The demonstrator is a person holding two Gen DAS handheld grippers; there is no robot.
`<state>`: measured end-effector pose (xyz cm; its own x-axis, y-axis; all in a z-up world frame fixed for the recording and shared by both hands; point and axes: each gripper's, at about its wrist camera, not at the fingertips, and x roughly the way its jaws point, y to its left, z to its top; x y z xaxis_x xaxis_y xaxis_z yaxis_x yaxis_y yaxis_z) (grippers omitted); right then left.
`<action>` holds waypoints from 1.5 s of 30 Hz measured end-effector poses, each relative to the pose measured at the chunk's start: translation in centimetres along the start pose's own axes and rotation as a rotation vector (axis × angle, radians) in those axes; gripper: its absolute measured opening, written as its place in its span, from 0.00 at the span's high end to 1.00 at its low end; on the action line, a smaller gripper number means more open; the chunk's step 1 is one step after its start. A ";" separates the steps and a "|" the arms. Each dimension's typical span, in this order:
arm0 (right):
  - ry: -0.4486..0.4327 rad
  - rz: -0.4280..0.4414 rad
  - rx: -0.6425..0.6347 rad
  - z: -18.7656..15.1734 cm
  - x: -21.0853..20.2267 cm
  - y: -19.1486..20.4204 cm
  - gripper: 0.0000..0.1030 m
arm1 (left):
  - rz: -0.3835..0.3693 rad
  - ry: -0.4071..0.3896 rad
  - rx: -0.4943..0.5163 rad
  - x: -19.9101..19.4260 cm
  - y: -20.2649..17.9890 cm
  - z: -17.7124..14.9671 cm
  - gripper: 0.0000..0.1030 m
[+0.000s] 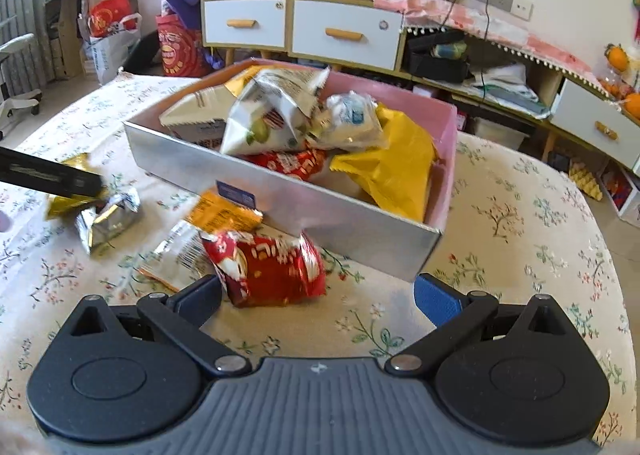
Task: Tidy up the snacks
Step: 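Move the left gripper to the yellow cracker pack while the right approaches the red pack, then grasp the yellow cracker pack with the left gripper while the right grasps the red pack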
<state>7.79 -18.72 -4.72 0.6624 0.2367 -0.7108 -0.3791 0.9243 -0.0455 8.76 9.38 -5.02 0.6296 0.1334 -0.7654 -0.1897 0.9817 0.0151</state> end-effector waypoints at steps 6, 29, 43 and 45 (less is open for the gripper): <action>0.008 0.006 -0.009 -0.2 -0.2 0.2 0.00 | -0.007 0.039 -0.021 -0.6 2.5 -0.4 0.07; -0.001 0.060 -0.024 0.5 0.5 1.4 0.00 | -0.381 0.009 0.219 -0.2 5.8 -1.3 0.04; -0.011 0.108 0.001 0.8 0.9 1.3 0.13 | -0.328 -0.014 0.349 0.2 3.9 -2.3 0.06; -0.014 0.116 0.000 0.9 0.8 1.3 0.18 | -0.326 -0.015 0.340 0.2 4.0 -2.2 0.08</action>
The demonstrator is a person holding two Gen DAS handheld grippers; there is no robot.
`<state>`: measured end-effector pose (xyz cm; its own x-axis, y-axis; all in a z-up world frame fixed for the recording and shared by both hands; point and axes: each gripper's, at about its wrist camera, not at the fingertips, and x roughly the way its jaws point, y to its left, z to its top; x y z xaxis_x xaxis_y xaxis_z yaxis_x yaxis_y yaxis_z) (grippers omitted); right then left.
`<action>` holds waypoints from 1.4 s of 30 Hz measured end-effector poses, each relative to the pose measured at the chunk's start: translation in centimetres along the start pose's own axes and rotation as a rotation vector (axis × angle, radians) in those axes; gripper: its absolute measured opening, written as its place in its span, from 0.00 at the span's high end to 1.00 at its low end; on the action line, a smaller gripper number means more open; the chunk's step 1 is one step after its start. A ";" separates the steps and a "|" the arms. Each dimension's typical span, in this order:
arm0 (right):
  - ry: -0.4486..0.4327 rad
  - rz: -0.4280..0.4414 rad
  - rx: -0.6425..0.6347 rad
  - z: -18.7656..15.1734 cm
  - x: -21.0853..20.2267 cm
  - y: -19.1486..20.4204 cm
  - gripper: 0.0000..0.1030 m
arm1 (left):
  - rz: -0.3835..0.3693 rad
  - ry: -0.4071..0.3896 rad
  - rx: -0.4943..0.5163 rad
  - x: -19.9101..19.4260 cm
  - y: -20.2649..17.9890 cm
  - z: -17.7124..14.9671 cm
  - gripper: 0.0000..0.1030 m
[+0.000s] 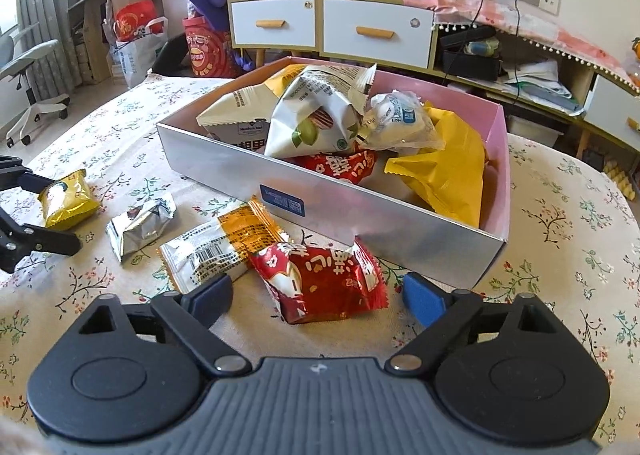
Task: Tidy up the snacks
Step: 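Grasp the yellow cracker pack with the left gripper while the right grasps the red pack, then lift and carry both held packs over the box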
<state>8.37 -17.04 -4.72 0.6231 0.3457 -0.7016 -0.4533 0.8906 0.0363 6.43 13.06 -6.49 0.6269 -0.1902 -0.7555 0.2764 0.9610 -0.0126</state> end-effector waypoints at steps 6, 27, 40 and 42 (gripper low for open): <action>-0.009 0.008 -0.003 0.1 -0.1 0.0 0.36 | 0.029 -0.013 -0.020 -0.2 0.0 0.3 0.22; -0.052 0.056 0.024 1.0 -1.4 -0.6 0.60 | 0.057 -0.092 -0.086 -1.5 -1.1 2.3 0.28; -0.151 0.055 0.131 2.6 -3.3 -2.5 0.62 | 0.033 -0.172 -0.063 -2.1 -5.0 5.2 0.28; -0.168 0.049 0.170 2.9 -3.3 -3.2 0.63 | 0.029 -0.179 -0.060 -2.0 -5.6 5.7 0.28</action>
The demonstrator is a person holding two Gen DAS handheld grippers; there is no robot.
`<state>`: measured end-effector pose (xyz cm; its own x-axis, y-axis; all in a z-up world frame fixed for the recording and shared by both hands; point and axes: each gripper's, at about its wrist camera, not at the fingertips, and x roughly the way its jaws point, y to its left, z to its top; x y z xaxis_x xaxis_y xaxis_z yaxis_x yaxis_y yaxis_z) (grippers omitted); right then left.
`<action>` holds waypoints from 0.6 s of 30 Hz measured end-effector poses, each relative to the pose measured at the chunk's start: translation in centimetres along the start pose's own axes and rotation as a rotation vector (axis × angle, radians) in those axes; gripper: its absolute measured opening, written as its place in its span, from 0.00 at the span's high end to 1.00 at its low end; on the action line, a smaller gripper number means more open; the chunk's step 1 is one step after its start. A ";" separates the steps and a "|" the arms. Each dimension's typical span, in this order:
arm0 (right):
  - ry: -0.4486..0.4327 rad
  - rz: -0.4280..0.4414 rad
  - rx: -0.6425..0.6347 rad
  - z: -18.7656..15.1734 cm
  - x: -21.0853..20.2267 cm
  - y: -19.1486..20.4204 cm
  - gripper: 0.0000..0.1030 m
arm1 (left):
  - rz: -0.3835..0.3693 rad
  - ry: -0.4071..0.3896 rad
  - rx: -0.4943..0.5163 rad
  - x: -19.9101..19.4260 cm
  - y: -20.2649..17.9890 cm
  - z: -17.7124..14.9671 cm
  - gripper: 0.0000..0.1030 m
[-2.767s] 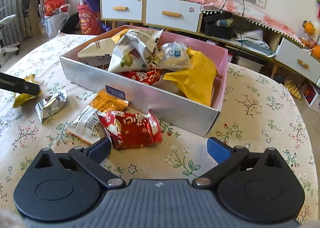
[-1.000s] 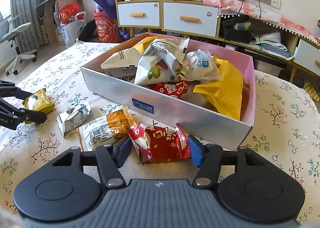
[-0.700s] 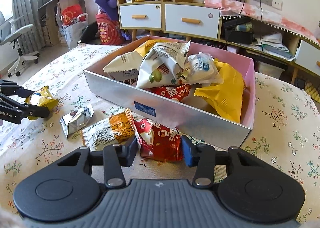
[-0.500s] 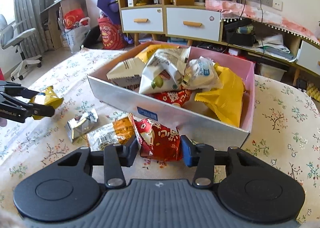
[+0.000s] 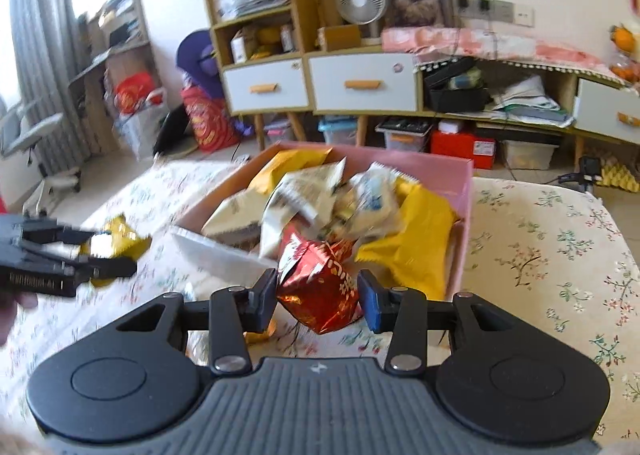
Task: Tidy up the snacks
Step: 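Lift and carry both held packs over the box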
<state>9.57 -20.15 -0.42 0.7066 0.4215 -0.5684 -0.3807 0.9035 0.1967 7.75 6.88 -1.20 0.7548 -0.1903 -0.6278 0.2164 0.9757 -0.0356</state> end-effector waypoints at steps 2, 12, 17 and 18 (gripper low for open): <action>-0.012 -0.009 0.038 0.3 0.2 -0.6 0.70 | -0.001 -0.007 0.000 0.2 -0.7 0.4 0.28; -0.044 -0.029 0.117 0.6 1.4 -1.8 0.78 | 0.008 -0.027 0.009 1.4 -3.0 1.7 0.28; -0.056 -0.031 0.110 1.0 1.6 -1.4 0.80 | 0.033 -0.034 -0.021 2.0 -3.3 3.1 0.28; -0.045 -0.030 0.109 0.9 1.9 -1.3 0.81 | 0.030 -0.035 -0.028 2.2 -3.3 3.5 0.28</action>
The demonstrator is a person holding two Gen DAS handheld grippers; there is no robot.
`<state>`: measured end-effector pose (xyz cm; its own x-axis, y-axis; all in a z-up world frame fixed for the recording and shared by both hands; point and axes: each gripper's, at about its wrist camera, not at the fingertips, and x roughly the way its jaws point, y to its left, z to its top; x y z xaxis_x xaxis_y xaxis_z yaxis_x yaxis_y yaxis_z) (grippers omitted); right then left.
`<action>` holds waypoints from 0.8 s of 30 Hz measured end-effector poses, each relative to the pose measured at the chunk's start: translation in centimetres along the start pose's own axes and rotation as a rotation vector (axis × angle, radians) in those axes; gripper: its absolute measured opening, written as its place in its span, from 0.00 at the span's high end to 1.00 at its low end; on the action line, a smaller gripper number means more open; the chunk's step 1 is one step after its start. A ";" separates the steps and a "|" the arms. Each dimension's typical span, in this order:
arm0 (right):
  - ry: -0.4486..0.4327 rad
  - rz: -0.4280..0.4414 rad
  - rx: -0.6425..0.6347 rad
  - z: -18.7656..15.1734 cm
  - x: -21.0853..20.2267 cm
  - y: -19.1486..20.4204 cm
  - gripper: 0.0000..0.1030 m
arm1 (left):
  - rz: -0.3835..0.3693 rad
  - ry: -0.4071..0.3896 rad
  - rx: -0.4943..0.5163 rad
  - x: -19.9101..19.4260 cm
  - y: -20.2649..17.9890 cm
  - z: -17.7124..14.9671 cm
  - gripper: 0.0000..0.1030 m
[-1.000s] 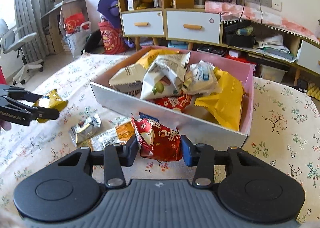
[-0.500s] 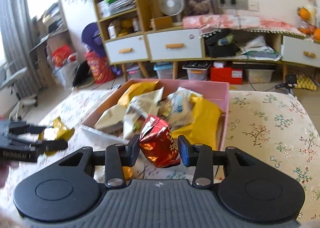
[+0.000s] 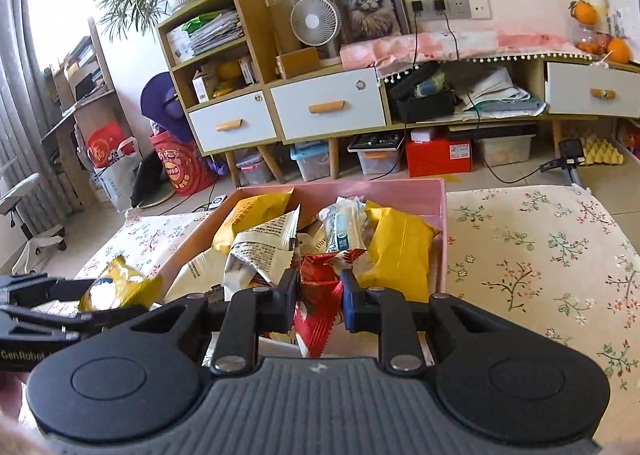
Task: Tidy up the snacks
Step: 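Lift and carry both held packs over the box, then open both grippers to release the packs into the box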
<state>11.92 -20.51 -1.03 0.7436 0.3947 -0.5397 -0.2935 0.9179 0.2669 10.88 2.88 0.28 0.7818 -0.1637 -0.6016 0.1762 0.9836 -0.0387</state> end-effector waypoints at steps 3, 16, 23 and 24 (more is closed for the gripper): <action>0.029 -0.009 -0.003 -0.3 0.6 -0.2 0.82 | -0.013 -0.005 -0.020 0.8 -0.2 1.3 0.28; 0.042 -0.069 0.047 -0.4 0.6 -1.2 0.73 | -0.074 0.049 -0.091 7.2 -2.4 7.1 0.28; 0.009 -0.060 0.092 0.2 -0.3 -2.1 0.57 | -0.071 0.102 -0.092 10.2 -3.3 8.3 0.28; 0.002 -0.057 0.100 0.3 -0.5 -2.2 0.55 | -0.074 0.109 -0.093 10.5 -3.4 8.3 0.28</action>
<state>12.36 -22.73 -1.16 0.7559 0.3419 -0.5583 -0.1892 0.9305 0.3136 23.47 -2.79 0.73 0.6983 -0.2320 -0.6772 0.1711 0.9727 -0.1568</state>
